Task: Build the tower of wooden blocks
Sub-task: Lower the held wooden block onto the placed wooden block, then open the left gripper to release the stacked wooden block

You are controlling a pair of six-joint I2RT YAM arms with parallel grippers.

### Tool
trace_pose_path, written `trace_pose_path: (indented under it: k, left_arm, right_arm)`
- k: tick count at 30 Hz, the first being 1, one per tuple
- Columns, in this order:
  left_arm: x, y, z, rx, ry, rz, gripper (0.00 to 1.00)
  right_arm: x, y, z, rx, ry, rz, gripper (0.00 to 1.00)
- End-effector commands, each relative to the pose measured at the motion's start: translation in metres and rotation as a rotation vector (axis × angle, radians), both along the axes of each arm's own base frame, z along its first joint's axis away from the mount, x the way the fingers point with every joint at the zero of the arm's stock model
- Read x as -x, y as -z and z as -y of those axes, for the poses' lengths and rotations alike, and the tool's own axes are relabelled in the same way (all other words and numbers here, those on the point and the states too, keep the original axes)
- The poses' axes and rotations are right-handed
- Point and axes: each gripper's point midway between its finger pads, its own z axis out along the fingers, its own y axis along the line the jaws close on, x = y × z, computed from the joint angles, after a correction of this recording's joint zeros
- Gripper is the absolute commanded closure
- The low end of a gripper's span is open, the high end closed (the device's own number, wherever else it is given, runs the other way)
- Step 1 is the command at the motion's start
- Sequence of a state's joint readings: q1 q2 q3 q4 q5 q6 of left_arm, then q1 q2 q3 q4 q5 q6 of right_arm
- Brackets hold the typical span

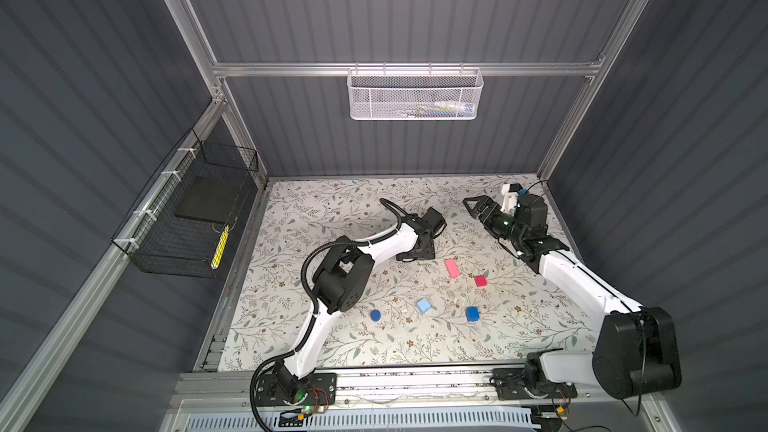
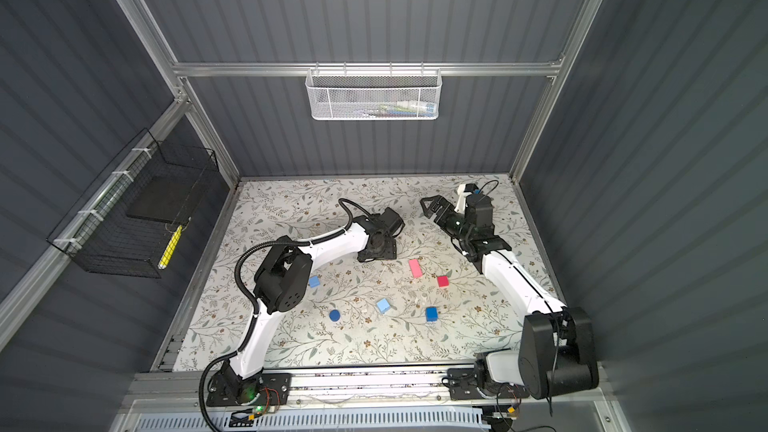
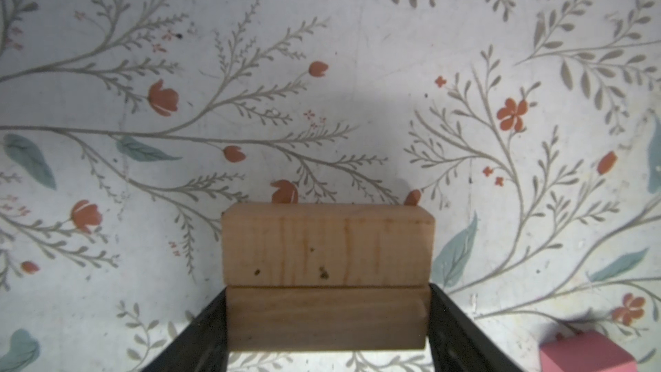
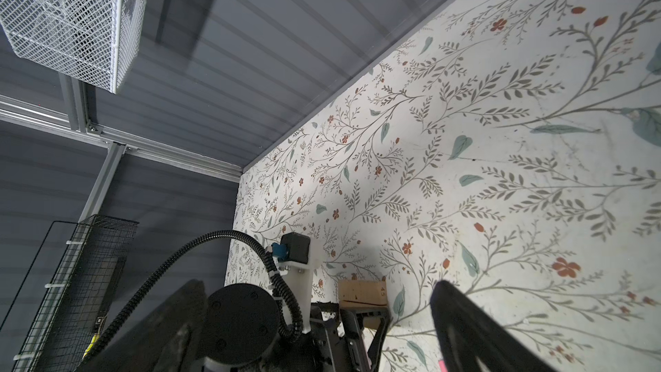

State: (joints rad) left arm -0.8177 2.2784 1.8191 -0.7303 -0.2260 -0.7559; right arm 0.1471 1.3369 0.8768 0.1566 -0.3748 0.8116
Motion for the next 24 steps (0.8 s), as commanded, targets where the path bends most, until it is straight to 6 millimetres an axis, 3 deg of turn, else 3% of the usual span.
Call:
trace_pose_path:
  k: [1,7,9,24]
  left_arm:
    - [0.016,0.028,-0.005,-0.043,-0.012,-0.089,0.18]
    - [0.015,0.028,-0.005,-0.044,-0.013,-0.087,0.12]
    - [0.015,0.027,-0.005,-0.041,-0.013,-0.087,0.01]
    - [0.012,0.009,-0.004,-0.014,-0.008,-0.044,0.0]
  right_arm:
    - [0.001,0.0,0.001,-0.01,-0.001,0.001,0.01]
    - [0.001,0.0,0.002,-0.012,0.0,0.001,0.01]
    - [0.001,0.0,0.002,-0.011,0.001,0.001,0.01]
    - [0.001,0.002,0.003,-0.013,0.001,-0.005,0.01]
